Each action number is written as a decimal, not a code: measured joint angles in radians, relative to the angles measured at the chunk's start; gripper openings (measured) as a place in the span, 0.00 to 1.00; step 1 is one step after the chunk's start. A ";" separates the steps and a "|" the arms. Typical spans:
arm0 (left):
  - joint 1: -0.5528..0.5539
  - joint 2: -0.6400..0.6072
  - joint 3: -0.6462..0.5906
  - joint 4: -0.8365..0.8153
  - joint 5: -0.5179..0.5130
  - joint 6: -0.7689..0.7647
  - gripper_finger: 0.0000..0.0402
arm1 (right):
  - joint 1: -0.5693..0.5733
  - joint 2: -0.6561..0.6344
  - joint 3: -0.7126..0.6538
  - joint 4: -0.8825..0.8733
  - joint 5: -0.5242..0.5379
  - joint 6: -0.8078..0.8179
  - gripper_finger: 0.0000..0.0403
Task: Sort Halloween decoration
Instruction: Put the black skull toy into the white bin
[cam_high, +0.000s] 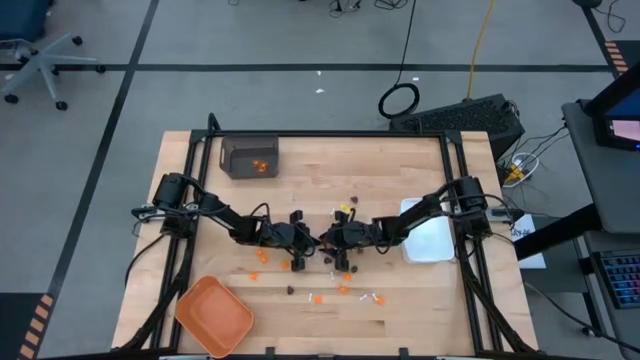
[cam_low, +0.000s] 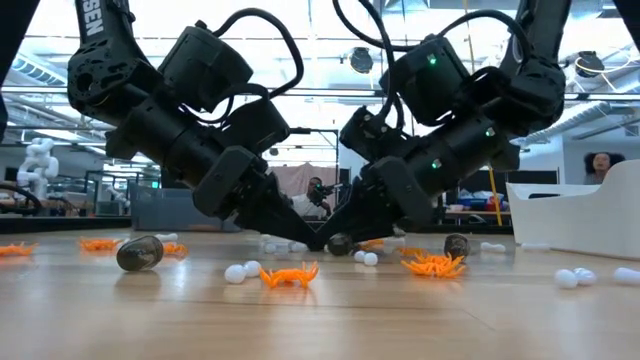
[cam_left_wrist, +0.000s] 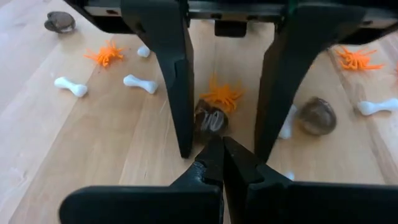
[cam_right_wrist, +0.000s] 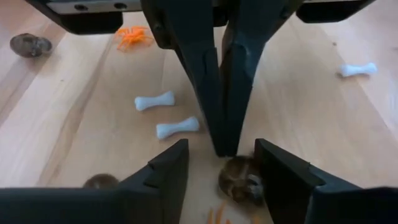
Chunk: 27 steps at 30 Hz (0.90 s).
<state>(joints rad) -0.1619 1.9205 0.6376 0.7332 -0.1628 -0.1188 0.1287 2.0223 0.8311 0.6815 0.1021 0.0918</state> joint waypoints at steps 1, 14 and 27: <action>0.000 0.000 0.000 -0.006 0.000 -0.005 0.00 | -0.002 -0.001 0.000 -0.006 -0.002 0.001 0.40; 0.000 0.000 0.001 -0.035 0.000 -0.006 0.00 | -0.005 -0.006 0.000 -0.031 -0.001 -0.009 0.11; 0.000 0.000 0.001 -0.033 0.001 -0.006 0.00 | -0.003 -0.144 -0.005 -0.182 -0.002 -0.052 0.11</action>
<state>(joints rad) -0.1622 1.9202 0.6384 0.6998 -0.1622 -0.1253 0.1253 1.8788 0.8265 0.4996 0.0997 0.0394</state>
